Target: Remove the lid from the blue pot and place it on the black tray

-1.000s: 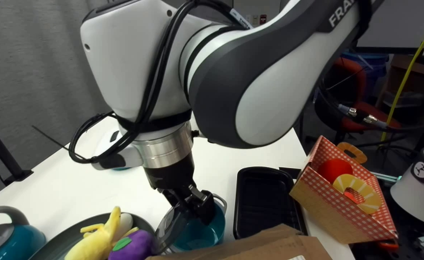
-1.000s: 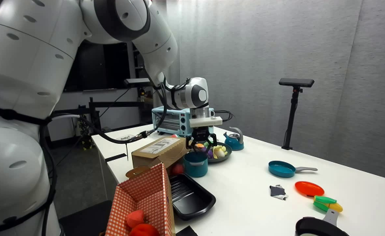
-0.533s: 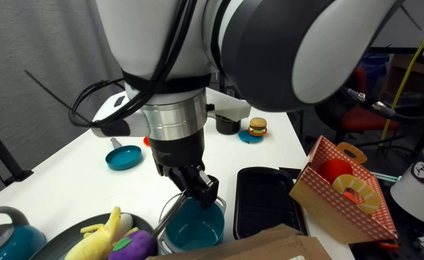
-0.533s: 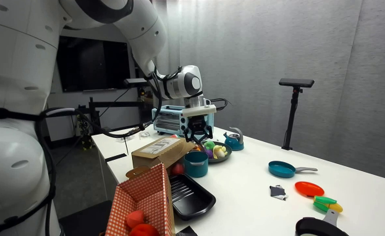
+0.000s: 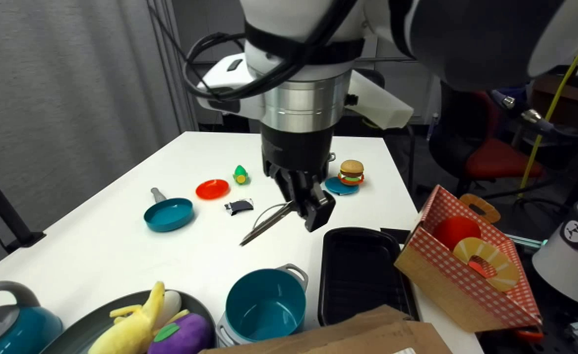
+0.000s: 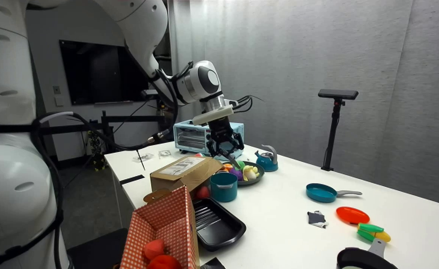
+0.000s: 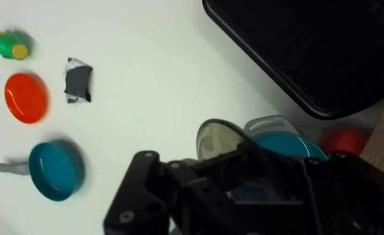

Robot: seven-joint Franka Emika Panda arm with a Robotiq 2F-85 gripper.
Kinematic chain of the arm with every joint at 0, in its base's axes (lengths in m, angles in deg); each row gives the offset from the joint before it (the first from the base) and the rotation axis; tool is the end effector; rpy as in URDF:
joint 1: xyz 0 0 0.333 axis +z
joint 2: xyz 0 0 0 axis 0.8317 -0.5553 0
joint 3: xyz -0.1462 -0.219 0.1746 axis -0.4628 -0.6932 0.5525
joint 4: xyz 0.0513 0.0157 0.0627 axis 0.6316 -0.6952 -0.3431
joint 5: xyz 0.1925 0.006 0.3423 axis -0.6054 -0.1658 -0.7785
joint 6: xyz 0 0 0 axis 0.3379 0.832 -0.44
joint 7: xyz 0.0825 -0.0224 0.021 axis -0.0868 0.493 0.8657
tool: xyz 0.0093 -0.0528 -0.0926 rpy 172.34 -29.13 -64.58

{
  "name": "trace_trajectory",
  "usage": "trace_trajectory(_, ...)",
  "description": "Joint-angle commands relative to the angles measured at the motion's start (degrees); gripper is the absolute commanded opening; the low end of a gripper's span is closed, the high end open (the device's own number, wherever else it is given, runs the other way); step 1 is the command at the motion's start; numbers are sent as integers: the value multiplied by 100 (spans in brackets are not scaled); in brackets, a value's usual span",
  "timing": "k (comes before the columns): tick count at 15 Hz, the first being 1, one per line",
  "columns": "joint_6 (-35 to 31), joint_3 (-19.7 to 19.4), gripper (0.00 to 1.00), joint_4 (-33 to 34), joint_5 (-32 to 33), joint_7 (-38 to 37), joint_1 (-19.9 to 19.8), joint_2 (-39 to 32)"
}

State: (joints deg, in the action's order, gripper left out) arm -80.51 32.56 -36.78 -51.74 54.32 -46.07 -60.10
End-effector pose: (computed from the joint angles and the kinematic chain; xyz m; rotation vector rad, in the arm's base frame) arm 0.5172 0.1559 0.3612 2.6164 0.9649 -0.0069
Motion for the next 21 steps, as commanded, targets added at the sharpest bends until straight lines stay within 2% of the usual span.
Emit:
trace_trajectory(1, 327, -47, 0, -1016, 169, -937, -83, 1029)
trace_trajectory(6, 734, -52, 0, -1944, -98, -1492, -263, 1872)
trace_trajectory(7, 714, -122, 25, -2158, -140, -1342, -323, 2004)
trace_trajectory(9, 760, -144, 32, -2401, -250, -1230, -349, 2205)
trace_trajectory(17, 919, -233, 93, -2861, -376, -634, -336, 2617)
trace_trajectory(18, 989, -110, 99, -2753, -490, -725, -236, 2497)
trace_trajectory(21, 1014, -41, 100, -2677, -856, -505, -107, 2483)
